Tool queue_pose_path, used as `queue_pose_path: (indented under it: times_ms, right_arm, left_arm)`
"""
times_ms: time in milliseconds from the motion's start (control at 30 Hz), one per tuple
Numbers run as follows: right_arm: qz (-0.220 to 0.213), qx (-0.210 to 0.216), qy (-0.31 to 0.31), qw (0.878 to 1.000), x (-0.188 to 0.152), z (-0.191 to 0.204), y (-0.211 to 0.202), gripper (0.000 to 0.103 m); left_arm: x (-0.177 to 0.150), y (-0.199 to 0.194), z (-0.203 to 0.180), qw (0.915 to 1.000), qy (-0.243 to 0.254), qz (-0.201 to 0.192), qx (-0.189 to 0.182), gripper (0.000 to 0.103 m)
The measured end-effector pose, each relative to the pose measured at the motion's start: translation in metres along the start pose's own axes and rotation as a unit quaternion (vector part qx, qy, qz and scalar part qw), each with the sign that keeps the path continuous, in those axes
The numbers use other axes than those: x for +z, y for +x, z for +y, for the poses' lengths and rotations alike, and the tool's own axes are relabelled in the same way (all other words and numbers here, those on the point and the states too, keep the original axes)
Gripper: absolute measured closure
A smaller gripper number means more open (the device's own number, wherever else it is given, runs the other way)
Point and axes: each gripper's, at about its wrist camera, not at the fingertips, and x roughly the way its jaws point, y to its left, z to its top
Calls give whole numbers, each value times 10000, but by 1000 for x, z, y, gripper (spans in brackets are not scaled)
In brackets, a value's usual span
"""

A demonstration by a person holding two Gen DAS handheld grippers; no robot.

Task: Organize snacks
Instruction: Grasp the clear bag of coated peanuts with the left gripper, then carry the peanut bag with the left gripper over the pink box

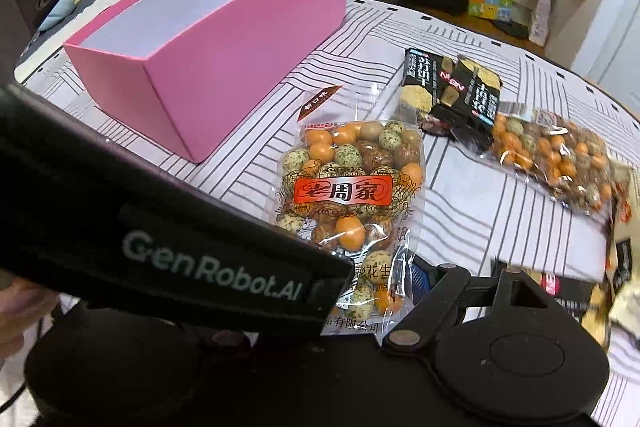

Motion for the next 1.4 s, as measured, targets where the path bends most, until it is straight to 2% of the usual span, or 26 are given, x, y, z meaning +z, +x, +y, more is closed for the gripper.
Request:
queue_pose_path:
  times_ms: [100,233,667,1133,1400]
  right_arm:
    - [17,-39,-14,10000,0,3,-6,18]
    - [-84,159,58,9998,-1,3,-24,18]
    - [-295,73,3,9995,-7,40,-76,18]
    - [-955,-136,-398,9945,11,89,-135,18]
    - [-1161,-52,-609,9914,40,107,-126,18]
  left_arm:
    - [-7,-10,-2,9999,67,99,-103,56]
    - [-11,-32,-4,9993,171,180,-267,55]
    - [-34,-93,-14,9986,418,-33,-336,55]
    - [-49,-173,-15,9942,644,-804,-292,55]
    - [-34,-194,7,9925,588,-1064,-154,55]
